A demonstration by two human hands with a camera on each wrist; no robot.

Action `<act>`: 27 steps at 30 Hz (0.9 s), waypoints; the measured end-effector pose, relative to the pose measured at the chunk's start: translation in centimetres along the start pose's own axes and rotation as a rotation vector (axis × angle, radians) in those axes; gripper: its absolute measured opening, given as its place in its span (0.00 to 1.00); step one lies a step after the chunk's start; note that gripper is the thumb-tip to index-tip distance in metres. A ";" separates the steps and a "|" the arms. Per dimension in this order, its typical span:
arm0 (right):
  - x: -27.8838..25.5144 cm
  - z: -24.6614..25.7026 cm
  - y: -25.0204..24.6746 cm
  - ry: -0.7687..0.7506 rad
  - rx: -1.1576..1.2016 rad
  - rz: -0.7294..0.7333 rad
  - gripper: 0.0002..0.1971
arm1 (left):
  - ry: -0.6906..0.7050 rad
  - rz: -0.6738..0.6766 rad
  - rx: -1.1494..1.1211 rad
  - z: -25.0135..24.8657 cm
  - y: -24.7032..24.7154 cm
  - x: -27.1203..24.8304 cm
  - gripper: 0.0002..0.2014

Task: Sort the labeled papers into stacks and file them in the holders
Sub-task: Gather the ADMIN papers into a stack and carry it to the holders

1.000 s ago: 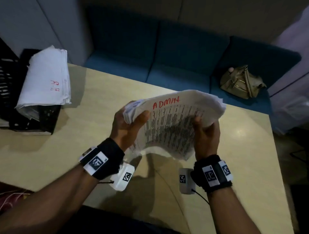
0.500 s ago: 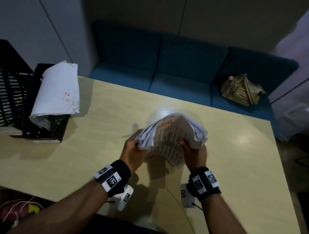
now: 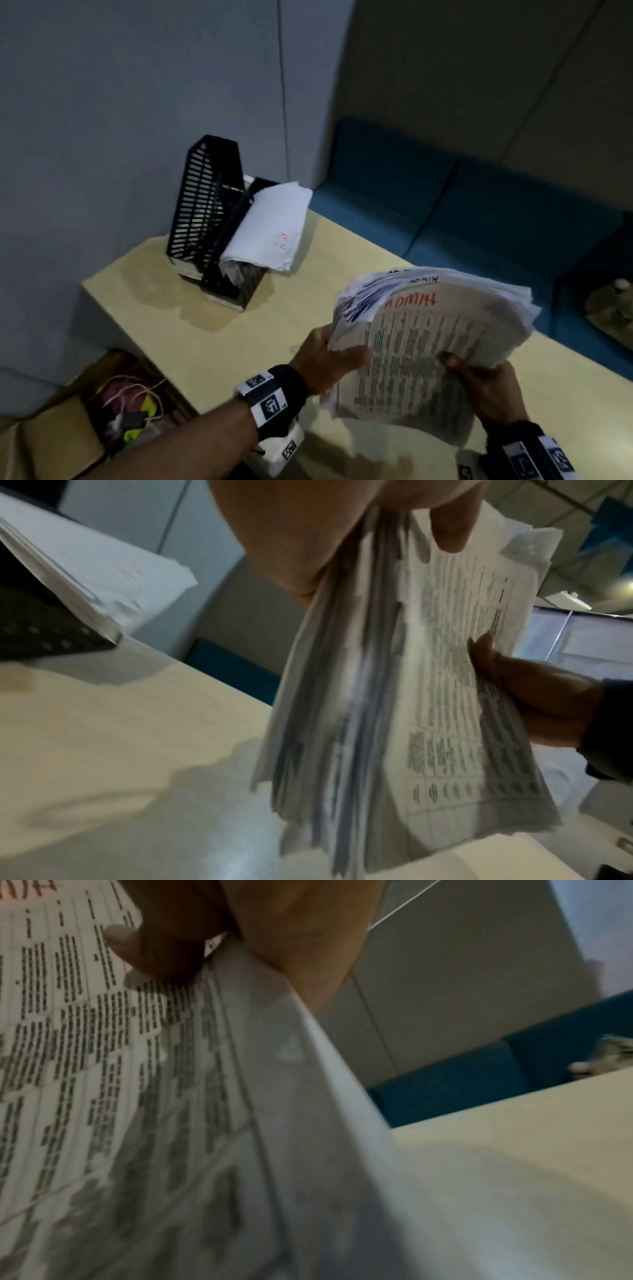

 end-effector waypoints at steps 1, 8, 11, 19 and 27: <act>0.2 1.8 1.5 -0.037 0.003 0.044 0.15 | 0.003 -0.043 0.026 -0.3 -1.8 0.2 0.12; 0.8 9.5 15.1 -0.140 -0.011 0.342 0.05 | 0.152 -0.435 0.055 -5.0 -15.4 0.4 0.08; -0.1 12.0 21.3 -0.175 0.012 0.418 0.03 | 0.200 -0.670 -0.022 -7.7 -22.4 -0.6 0.14; -1.6 16.1 37.3 -0.311 0.067 0.526 0.20 | 0.416 -1.288 -0.090 -11.6 -37.7 -3.8 0.12; -7.2 20.8 49.3 -0.298 0.104 0.917 0.33 | 0.465 -1.412 0.179 -12.4 -41.5 0.0 0.12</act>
Point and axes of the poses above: each hand's wrist, its own x-axis towards the middle knuckle, its own y-axis out of the palm, z = x × y, the point moved 8 cm from there along x, towards the middle knuckle, and after that the axes turned 10 degrees about -z, right-handed, at the moved point
